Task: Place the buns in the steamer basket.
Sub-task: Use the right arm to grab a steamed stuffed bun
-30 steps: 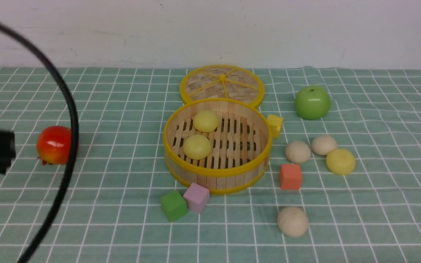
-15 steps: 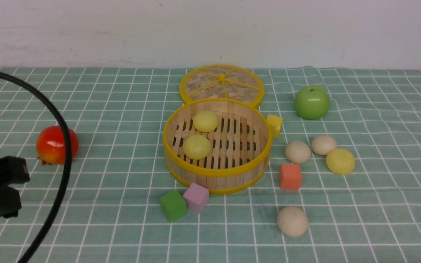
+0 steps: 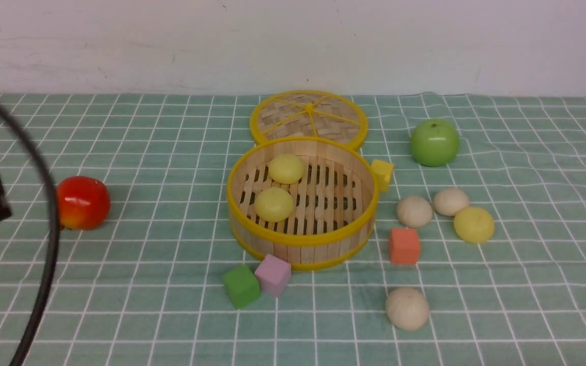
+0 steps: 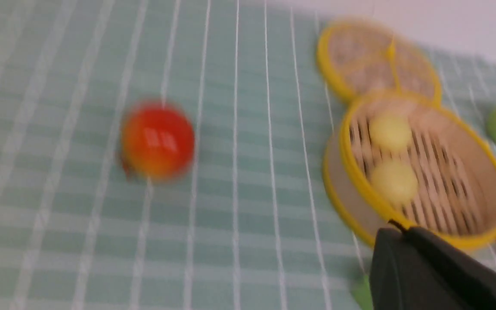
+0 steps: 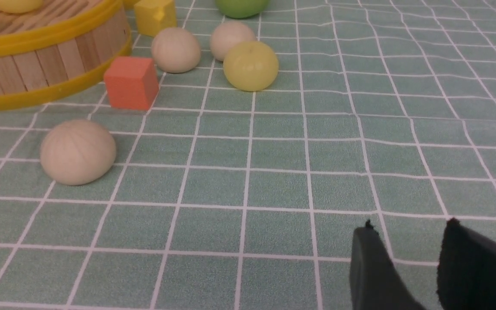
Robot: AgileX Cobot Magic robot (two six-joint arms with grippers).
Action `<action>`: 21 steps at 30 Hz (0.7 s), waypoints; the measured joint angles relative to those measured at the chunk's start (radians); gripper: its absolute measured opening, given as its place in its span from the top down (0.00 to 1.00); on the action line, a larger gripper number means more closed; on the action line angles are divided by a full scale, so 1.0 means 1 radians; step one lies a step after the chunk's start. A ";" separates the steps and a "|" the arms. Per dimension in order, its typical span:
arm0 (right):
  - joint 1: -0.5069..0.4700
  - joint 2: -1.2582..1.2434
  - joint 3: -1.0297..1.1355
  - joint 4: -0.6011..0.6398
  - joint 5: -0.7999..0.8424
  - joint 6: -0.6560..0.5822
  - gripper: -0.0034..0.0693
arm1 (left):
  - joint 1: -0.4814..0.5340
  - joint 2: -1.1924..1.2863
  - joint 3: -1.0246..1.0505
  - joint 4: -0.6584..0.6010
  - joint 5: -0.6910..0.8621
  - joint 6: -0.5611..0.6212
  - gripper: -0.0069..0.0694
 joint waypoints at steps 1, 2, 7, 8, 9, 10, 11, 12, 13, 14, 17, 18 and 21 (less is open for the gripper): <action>0.000 0.000 0.000 0.000 0.000 0.000 0.62 | 0.013 -0.060 0.046 0.041 -0.050 -0.030 0.93; 0.000 0.000 0.000 0.000 0.000 0.000 0.62 | 0.016 -0.069 0.053 0.047 -0.057 -0.036 0.93; 0.000 0.000 0.000 0.000 0.000 0.000 0.62 | 0.142 -0.368 0.257 0.119 -0.154 -0.171 0.93; 0.000 0.000 0.000 0.000 0.000 0.000 0.62 | 0.163 -0.400 0.289 0.118 -0.160 -0.169 0.93; 0.000 0.000 0.000 0.000 0.000 0.000 0.62 | 0.196 -0.470 0.340 0.103 -0.164 -0.148 0.93; 0.000 0.000 0.000 0.000 0.000 0.000 0.62 | 0.212 -0.497 0.365 0.088 -0.164 -0.129 0.93; 0.000 0.000 0.000 0.000 0.000 0.000 0.62 | 0.239 -0.538 0.408 0.051 -0.164 -0.085 0.93; 0.000 0.000 0.000 0.000 0.000 0.000 0.62 | 0.269 -0.580 0.468 -0.014 -0.164 -0.006 0.93; 0.000 0.000 0.000 0.000 0.000 0.000 0.62 | 0.288 -0.605 0.494 -0.065 -0.164 0.032 0.93; 0.000 0.000 0.000 0.000 0.000 0.000 0.62 | 0.305 -0.626 0.538 -0.120 -0.164 0.084 0.93; 0.000 0.000 0.000 0.000 0.000 0.000 0.62 | 0.334 -0.661 0.628 -0.257 -0.158 0.244 0.93; 0.000 0.000 0.000 0.000 0.000 0.000 0.62 | 0.338 -0.667 0.683 -0.313 -0.154 0.335 0.93; 0.000 0.000 0.000 0.000 0.000 0.000 0.62 | 0.339 -0.667 0.716 -0.362 -0.105 0.415 0.93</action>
